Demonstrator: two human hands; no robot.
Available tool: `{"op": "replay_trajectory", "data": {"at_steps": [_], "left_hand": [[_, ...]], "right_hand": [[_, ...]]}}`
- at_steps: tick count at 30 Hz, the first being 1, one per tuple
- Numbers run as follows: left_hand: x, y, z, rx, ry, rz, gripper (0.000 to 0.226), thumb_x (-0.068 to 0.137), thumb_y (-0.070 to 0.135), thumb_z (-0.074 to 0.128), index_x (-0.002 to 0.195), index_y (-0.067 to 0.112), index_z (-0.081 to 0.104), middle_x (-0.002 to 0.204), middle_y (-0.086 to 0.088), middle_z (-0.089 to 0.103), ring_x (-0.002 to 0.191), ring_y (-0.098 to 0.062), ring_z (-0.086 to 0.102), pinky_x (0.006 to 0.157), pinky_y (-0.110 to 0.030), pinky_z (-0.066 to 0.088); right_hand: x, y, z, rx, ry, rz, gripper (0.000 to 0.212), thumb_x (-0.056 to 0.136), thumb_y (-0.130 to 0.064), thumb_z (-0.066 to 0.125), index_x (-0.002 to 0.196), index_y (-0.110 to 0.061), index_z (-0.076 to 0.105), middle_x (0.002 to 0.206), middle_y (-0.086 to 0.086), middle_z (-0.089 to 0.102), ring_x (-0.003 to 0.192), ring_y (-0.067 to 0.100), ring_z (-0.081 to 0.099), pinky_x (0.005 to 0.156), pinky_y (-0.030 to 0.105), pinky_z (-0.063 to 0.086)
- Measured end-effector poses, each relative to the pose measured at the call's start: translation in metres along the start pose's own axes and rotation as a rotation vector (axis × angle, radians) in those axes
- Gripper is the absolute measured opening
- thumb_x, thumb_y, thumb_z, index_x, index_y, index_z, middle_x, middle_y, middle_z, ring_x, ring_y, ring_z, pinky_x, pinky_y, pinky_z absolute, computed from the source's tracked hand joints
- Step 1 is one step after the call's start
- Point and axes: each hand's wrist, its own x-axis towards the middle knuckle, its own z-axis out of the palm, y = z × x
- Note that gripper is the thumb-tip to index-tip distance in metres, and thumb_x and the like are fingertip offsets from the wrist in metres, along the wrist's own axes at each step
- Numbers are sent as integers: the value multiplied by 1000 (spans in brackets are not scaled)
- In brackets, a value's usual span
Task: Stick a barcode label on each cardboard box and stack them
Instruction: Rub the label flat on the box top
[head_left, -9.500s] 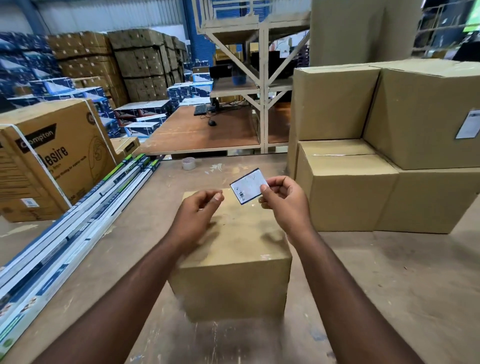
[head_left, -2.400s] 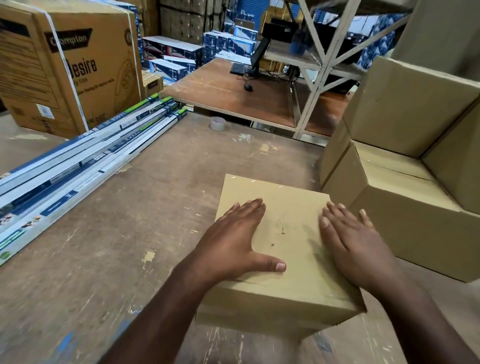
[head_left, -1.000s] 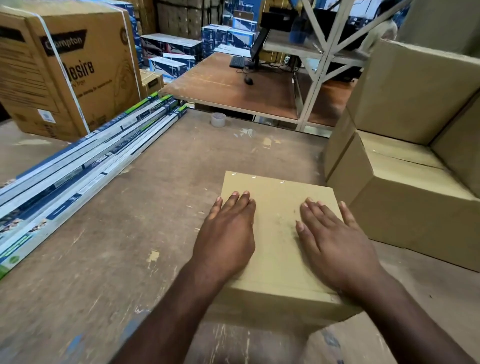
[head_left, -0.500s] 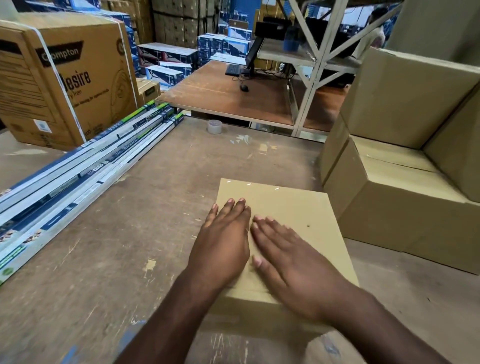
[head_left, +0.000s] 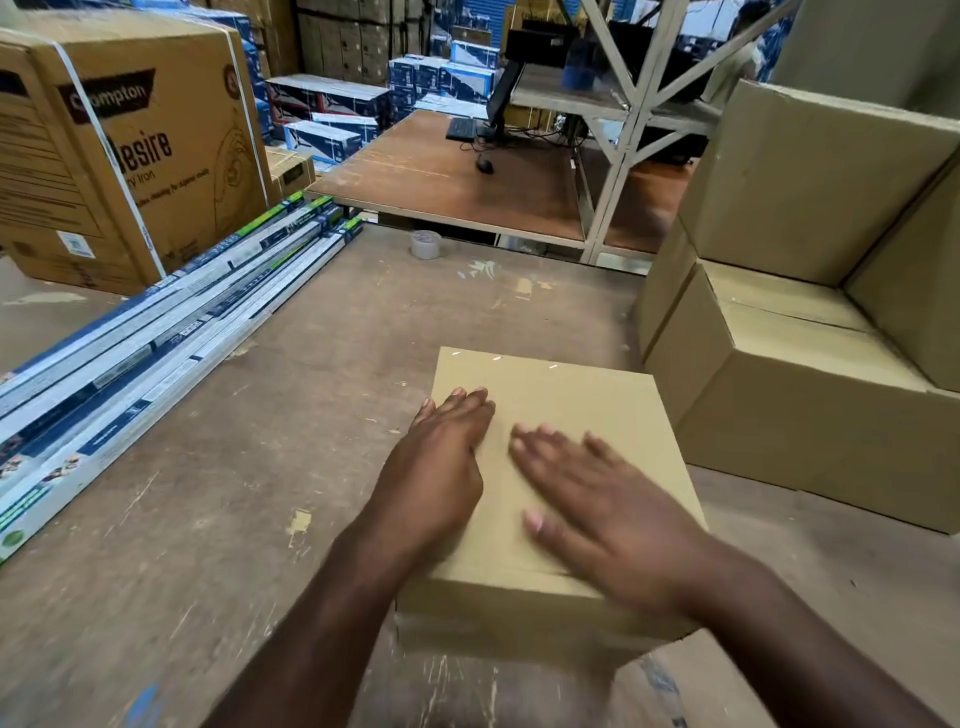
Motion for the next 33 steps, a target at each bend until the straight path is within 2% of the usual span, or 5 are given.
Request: {"op": "replay_trajectory", "data": {"at_steps": [4,9,14,26,33], "left_hand": [[-1,-7,-5,-17,-29,38,60,99,-7,37,153,18,44,165,8,28,154,-5,17,115,-10,-4],[-5,-8,1,-8,1,53,57,101,0,39,154,19,42,165,7,30,154,-5,18,120,-13,-4],[-5,-6,0,-11,7,49,57,100,0,39,154,19,42,165,7,30,154,-6,18,119,-13,-4],[-2,-6,4,12,9,47,58,99,-1,40,153,20,43,165,7,30,154,-7,18,121,-18,-2],[-2,-6,6,8,5,44,59,98,1,41,154,18,41,166,5,29,155,-9,17,125,-24,1]], "right_hand": [[26,57,-19,-67,143,447,98,87,-75,-17,167,-21,-1,174,-4,-7,159,10,-9,129,42,-11],[8,-1,-4,-38,26,70,78,97,-74,-3,164,-35,-12,167,-19,-22,154,0,-22,127,35,-14],[17,19,-11,-130,122,283,87,92,-72,-11,166,-28,1,173,-11,-4,158,4,-9,127,42,-15],[29,-4,-16,-211,145,286,110,81,-72,-31,165,-25,22,172,-9,20,161,13,-2,127,49,-14],[4,-25,-5,-283,105,300,86,100,-68,-7,163,-23,31,169,-6,28,161,17,9,126,51,-11]]}}
